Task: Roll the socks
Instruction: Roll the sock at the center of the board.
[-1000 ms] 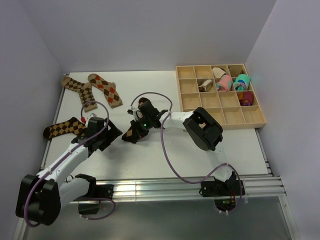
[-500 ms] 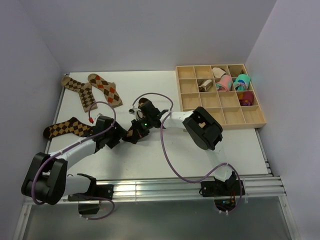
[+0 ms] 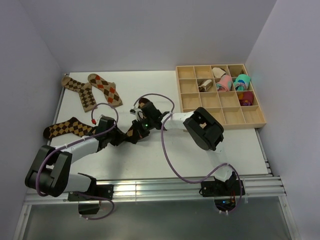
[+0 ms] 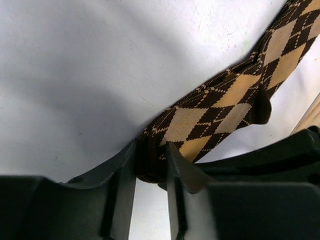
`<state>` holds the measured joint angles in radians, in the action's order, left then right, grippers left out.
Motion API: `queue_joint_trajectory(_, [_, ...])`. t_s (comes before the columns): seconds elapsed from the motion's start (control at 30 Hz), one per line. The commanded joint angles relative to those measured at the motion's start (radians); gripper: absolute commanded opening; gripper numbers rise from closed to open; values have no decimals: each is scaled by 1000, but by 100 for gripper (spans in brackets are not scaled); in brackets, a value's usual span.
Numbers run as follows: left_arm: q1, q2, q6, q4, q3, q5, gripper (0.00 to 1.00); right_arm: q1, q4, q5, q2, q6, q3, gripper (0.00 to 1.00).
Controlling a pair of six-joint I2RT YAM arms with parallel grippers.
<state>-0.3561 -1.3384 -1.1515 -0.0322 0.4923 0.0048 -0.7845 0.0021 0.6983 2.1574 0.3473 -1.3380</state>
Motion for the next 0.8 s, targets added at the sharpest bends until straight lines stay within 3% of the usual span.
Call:
queue_joint_trajectory(0.0, [-4,-22,-1,-1,28,0,33,1,-7,-126,-5,-40,77,0])
queue_joint_trajectory(0.17, [-4,-44,13,-29,66,-2,14,-13,76,-146,-65,-70,137,2])
queue_joint_trajectory(0.27, [-4,-51,27,-52,83,0,3,-28,143,-172,-111,-90,187,13])
queue_joint_trajectory(0.3, [-4,-53,29,-58,92,-2,0,-33,160,-187,-145,-94,215,23])
queue_joint_trajectory(0.53, [-4,-71,53,-130,130,0,0,-76,294,-324,-280,-154,313,48])
queue_joint_trajectory(0.77, [-4,-97,79,-196,178,0,0,-142,343,-465,-353,-277,364,54])
